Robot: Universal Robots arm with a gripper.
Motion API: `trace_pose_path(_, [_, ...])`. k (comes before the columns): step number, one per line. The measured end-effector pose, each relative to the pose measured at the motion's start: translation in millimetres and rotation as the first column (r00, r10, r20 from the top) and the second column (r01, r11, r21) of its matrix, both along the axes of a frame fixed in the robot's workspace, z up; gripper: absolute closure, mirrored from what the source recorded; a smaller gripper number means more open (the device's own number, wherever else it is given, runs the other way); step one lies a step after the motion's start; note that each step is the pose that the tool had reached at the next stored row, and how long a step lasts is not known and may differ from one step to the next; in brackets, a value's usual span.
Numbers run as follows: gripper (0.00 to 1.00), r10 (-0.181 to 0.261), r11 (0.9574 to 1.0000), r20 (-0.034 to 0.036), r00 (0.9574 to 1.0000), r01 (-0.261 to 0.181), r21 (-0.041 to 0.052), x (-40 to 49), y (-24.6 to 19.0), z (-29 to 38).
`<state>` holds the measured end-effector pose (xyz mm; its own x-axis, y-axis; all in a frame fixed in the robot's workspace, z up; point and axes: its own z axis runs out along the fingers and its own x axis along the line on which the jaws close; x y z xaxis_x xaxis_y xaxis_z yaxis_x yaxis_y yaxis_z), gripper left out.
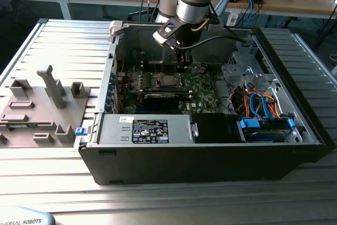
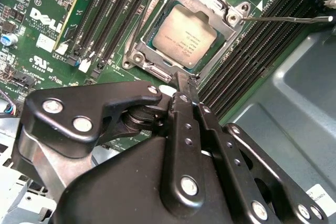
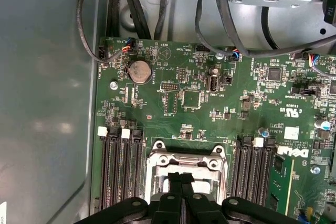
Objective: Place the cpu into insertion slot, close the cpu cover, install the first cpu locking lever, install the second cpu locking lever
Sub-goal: 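Close the cpu cover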
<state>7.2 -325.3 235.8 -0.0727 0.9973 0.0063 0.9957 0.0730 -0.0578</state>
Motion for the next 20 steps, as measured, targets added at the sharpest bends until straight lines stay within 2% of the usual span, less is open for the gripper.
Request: trace_pose_path(20, [0.89,0.000,1.0000,0.0000,1.0000,0.000,0.0000,-4.7,0.0,-2.7])
